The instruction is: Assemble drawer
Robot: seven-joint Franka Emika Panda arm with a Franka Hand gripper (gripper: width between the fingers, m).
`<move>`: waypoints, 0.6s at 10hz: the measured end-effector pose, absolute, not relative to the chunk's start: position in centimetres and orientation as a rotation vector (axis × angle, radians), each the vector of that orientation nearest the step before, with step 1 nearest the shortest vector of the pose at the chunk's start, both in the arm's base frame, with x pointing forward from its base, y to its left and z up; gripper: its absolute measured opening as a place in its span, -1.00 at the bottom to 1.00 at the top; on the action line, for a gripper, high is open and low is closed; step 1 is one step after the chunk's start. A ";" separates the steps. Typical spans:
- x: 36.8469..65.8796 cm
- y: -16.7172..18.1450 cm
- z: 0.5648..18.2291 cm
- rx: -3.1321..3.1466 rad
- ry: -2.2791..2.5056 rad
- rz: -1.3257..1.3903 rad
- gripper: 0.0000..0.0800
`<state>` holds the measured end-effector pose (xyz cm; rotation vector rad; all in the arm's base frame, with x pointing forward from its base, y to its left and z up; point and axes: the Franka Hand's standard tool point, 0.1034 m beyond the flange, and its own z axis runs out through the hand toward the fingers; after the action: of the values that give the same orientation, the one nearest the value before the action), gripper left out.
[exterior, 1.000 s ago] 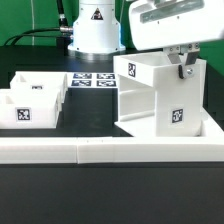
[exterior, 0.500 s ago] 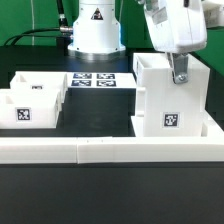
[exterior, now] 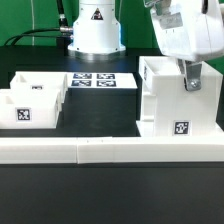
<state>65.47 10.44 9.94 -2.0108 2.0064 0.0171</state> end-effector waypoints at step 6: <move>65.7 10.4 10.3 -2.015 2.003 0.027 0.12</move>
Offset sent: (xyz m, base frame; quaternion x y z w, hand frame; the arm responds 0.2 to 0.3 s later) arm 0.0000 0.0000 0.0000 0.0000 0.0000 0.0000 1.0000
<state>65.66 10.42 10.26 -2.0147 2.0029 0.0266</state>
